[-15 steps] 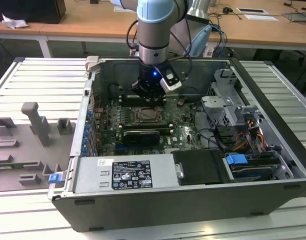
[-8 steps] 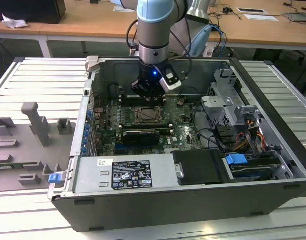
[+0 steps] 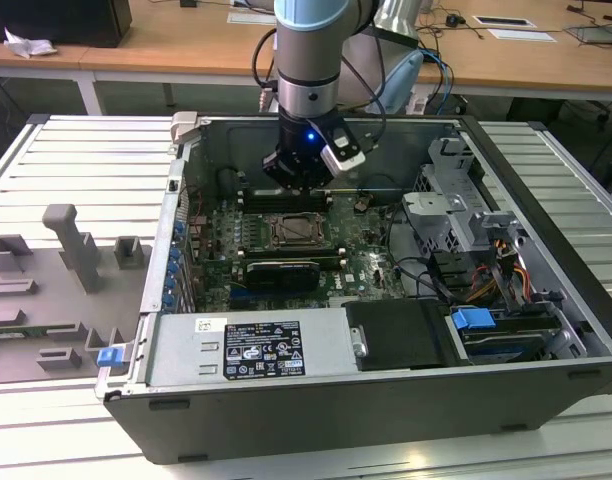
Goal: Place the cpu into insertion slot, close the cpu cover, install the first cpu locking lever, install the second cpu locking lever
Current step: 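Install the first cpu locking lever, then install the second cpu locking lever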
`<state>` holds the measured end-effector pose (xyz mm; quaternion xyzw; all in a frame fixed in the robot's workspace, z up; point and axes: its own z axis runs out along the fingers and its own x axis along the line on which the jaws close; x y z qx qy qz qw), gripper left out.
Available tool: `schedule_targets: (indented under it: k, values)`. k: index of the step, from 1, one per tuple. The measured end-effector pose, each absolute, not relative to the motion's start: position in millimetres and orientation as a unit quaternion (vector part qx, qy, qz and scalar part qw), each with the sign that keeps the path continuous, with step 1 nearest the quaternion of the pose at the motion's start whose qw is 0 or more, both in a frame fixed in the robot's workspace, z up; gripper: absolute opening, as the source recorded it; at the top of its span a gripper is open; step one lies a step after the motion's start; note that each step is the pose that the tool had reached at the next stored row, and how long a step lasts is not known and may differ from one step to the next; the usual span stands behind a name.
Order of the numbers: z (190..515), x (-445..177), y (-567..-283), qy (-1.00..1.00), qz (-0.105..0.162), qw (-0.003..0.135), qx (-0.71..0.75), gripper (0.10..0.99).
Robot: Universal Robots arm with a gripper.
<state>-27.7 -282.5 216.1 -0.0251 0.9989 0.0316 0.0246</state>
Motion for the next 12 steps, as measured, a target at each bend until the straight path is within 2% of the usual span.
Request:
schedule_targets:
  k: [12]
  values:
    - [216.1,-27.7,-284.5,0.999,0.032,0.025,-0.025,0.106]
